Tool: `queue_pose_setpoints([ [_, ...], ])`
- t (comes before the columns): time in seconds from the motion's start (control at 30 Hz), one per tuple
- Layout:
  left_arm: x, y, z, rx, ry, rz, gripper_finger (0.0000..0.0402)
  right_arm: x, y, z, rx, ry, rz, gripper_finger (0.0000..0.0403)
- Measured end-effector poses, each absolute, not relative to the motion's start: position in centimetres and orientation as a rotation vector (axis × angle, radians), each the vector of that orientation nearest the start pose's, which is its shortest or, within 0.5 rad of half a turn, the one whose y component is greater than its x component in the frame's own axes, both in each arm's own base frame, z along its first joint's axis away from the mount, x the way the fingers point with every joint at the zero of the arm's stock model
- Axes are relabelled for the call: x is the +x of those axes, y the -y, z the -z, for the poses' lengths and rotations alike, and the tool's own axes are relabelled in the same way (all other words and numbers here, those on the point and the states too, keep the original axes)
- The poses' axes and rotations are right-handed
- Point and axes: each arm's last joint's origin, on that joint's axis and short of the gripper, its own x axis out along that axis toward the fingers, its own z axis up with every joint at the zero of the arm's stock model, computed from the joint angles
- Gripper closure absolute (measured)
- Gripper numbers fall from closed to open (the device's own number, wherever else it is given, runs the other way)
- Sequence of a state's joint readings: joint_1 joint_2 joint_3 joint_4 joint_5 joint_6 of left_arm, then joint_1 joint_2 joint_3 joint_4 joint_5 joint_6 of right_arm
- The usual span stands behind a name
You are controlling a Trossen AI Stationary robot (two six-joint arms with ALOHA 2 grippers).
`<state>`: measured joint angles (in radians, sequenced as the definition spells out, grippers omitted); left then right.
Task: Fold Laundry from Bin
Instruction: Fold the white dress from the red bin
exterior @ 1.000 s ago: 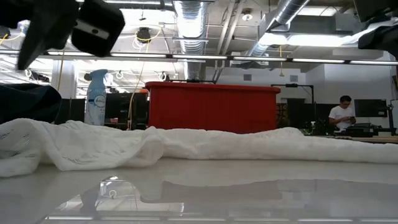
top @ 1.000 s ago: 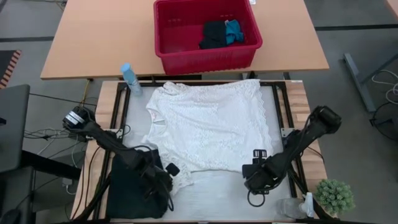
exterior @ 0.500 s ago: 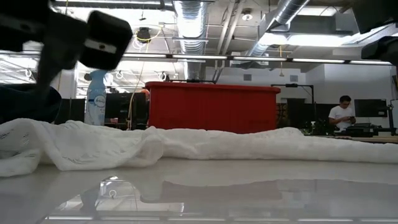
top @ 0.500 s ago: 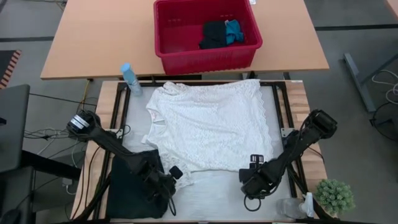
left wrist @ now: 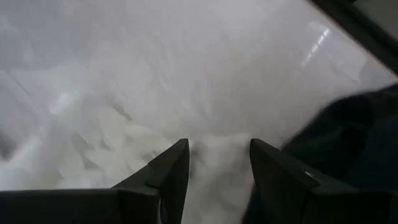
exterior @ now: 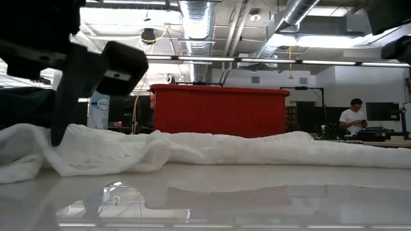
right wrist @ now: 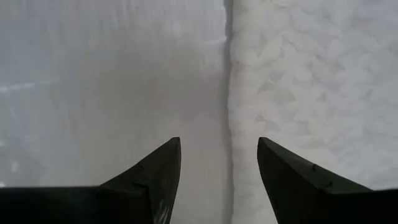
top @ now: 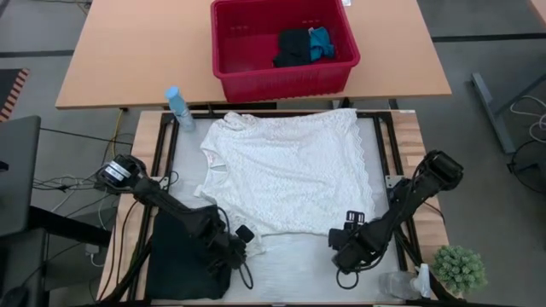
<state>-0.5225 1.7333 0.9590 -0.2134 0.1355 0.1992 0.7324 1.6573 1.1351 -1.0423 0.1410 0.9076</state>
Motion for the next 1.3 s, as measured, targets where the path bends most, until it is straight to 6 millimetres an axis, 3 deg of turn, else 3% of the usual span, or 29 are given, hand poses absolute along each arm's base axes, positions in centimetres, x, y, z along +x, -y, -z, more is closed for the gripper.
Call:
queue_pose_setpoints([
  [0.2,29.1,16.3,-14.9,0.351,-0.959,0.694,0.0241,21.1,-19.1,-19.6,0.063,-1.417,0.250,0.0168],
  [0.57,29.4,15.7,-14.4,0.269,-0.995,0.721,0.0282,19.7,-17.7,-15.8,0.107,-1.462,0.310,0.0175],
  [0.7,29.5,15.7,-14.4,0.267,-0.993,0.718,0.0327,19.4,-17.6,-14.8,0.181,-1.481,0.279,0.0216],
  [0.83,29.5,15.7,-14.4,0.249,-1.000,0.708,0.0388,19.7,-17.6,-14.4,0.268,-1.489,0.270,0.0310],
  [0.93,29.4,15.7,-14.4,0.237,-1.010,0.699,0.0398,19.9,-17.3,-14.6,0.303,-1.492,0.285,0.0381],
  [1.1,29.2,15.2,-15.5,0.201,-1.079,0.659,0.0401,20.0,-16.9,-15.5,0.324,-1.505,0.289,0.0385],
  [1.3,30.0,13.7,-19.7,0.167,-1.102,0.606,0.0401,19.9,-15.8,-17.6,0.346,-1.502,0.307,0.0388],
])
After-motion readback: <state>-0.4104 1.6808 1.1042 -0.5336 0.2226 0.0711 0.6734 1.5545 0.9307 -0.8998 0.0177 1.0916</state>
